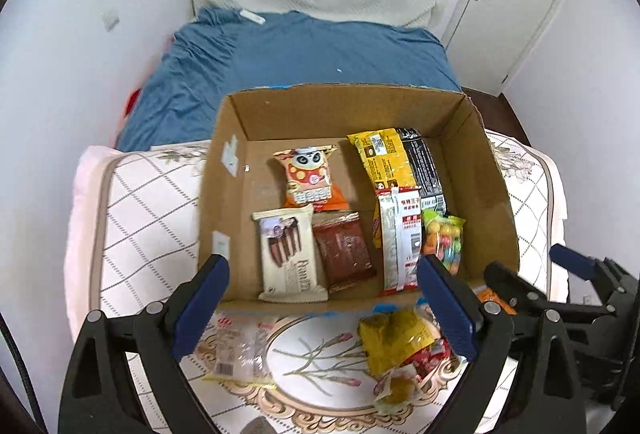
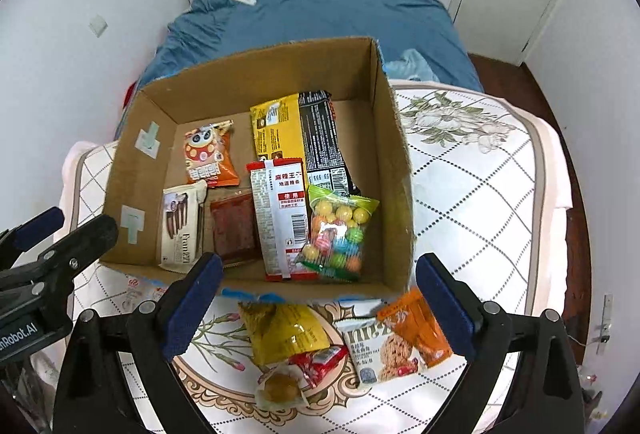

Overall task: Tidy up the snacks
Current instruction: 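Withdraw both tools from the box back over the snack pile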

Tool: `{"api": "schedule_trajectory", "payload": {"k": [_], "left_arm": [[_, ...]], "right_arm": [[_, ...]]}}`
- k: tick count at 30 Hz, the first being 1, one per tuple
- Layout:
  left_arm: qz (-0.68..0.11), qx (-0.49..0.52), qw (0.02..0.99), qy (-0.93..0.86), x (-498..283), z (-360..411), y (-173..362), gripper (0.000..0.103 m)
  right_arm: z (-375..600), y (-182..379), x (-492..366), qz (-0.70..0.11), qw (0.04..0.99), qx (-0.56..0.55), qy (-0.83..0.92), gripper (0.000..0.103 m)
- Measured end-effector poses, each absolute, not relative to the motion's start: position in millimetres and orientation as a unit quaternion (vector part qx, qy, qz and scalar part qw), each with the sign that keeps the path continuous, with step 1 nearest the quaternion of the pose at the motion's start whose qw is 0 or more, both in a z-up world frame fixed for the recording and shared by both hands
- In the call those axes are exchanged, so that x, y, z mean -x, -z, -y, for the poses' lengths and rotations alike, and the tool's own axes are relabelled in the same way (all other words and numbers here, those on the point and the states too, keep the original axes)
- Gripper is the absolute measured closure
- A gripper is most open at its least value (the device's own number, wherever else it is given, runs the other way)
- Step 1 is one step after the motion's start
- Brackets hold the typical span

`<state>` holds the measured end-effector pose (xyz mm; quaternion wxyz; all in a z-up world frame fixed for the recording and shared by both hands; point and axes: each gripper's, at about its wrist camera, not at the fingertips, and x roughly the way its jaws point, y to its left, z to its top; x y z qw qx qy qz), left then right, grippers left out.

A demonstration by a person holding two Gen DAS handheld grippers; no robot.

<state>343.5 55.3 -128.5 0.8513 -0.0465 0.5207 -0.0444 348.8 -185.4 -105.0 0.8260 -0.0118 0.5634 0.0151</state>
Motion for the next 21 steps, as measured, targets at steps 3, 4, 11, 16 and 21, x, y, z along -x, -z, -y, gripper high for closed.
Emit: {"api": "schedule_trajectory", "payload": {"k": [3,4,11,16,21], "left_arm": [[-0.508,0.043,0.86,0.039,-326,-58,122,0.007],[-0.503,0.041,0.862,0.037,-320,-59,119,0.007],[-0.472,0.018,0.881,0.024,-282,-57,99,0.007],[-0.458,0.023,0.889,0.02,-265,-58,84,0.007],[-0.451,0.031,0.892,0.016,-255,-62,78,0.007]], "right_arm": [[184,93,-331,-0.545,0.838,0.015,-0.015,0.004],[184,88,-326,-0.539,0.842,0.017,-0.015,0.004],[180,60,-291,-0.507,0.862,0.02,-0.02,0.004],[179,43,-272,-0.489,0.872,0.018,-0.024,0.004],[181,38,-258,-0.493,0.869,0.002,-0.037,0.004]]}}
